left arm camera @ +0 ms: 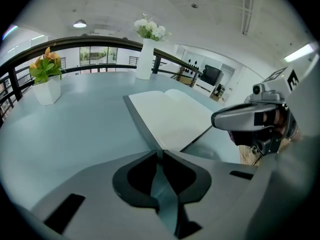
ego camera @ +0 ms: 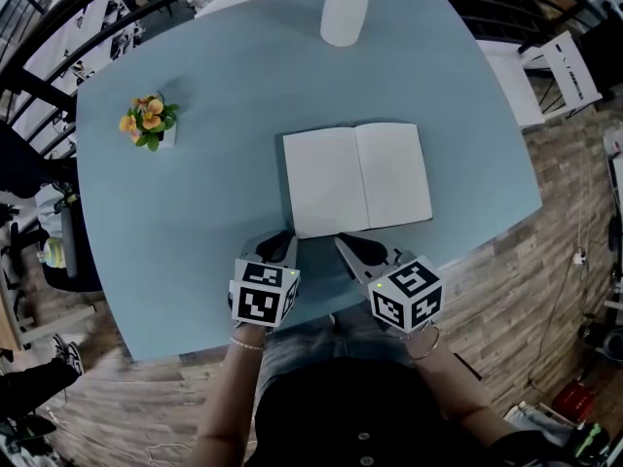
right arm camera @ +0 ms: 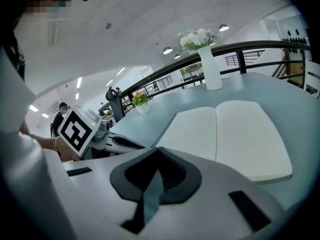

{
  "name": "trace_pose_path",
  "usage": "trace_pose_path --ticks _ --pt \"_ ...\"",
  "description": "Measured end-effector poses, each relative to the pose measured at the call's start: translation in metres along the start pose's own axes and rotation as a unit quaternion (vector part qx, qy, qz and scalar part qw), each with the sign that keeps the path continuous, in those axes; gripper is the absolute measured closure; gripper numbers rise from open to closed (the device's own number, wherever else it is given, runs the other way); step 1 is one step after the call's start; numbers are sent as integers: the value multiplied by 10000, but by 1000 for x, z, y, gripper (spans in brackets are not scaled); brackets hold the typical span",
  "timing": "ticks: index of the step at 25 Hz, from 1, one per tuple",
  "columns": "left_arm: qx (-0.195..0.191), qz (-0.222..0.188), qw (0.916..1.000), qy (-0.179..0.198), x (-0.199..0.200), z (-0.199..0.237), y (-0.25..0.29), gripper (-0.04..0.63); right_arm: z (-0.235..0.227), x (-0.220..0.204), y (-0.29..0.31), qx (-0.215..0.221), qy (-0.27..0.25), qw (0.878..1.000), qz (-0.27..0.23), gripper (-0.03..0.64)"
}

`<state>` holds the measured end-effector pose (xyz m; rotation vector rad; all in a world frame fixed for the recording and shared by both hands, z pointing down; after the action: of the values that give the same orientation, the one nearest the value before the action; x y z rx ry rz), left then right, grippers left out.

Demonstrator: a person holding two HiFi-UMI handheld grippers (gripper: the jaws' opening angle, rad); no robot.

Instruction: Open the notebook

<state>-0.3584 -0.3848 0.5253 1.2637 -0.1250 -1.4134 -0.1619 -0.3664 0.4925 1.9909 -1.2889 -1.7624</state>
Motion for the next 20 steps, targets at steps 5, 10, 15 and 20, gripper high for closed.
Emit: trace_pose_path --ticks 5,10,15,20 --pt "-87 39 9999 100 -1 -3 1 503 -2 -2 0 15 -3 10000 20 609" --pt "18 -9 9999 118 2 -7 -1 437 -7 1 -7 12 -17 10000 -17 609" --pt "112 -143 9998 110 5 -8 -5 411 -15 6 -12 -13 -13 10000 -87 609" --pt "175 -422 9989 51 17 -17 -9 411 -26 14 -20 15 -73 9998 -179 609"
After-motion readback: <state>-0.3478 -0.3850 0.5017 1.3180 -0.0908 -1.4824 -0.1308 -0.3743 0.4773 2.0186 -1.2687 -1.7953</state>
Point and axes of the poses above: the fingertips, and each gripper's own axes: y forward along the fingers, z to its left, x out of its top, the point moved 10 cm from there along -y, backward along the fingers, and after that the axes turned 12 degrees about -x, right-handed, at the moved point
